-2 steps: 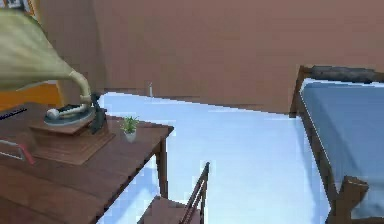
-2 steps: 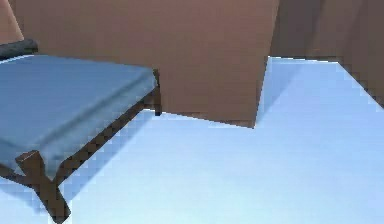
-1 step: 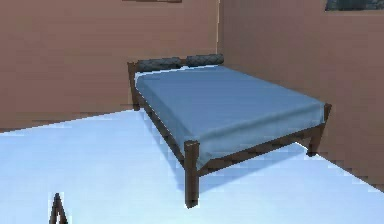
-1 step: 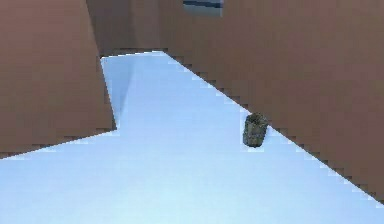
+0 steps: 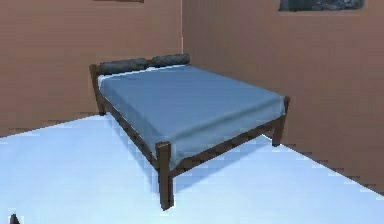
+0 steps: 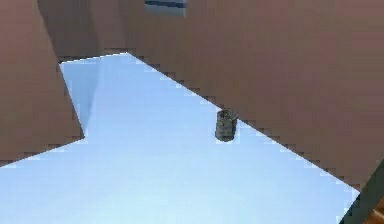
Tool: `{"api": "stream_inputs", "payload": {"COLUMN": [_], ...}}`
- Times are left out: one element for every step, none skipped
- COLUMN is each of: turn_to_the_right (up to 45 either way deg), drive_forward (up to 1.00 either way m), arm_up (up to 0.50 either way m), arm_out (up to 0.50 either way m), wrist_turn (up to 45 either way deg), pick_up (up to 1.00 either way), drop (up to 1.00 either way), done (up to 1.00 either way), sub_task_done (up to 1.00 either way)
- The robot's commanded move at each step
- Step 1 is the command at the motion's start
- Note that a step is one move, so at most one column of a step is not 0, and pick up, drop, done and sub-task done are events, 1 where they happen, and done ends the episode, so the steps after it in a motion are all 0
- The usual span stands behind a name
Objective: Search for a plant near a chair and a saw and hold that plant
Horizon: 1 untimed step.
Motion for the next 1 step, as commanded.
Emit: {"api": "stream_inputs", "payload": {"turn_to_the_right": [0.0], "drive_forward": [0.35], "arm_up": [0.0], "arm_out": [0.0], "wrist_turn": [0.0], "pick_up": [0.0], "drop": [0.0], "done": [0.0], "sub_task_done": [0.0]}}
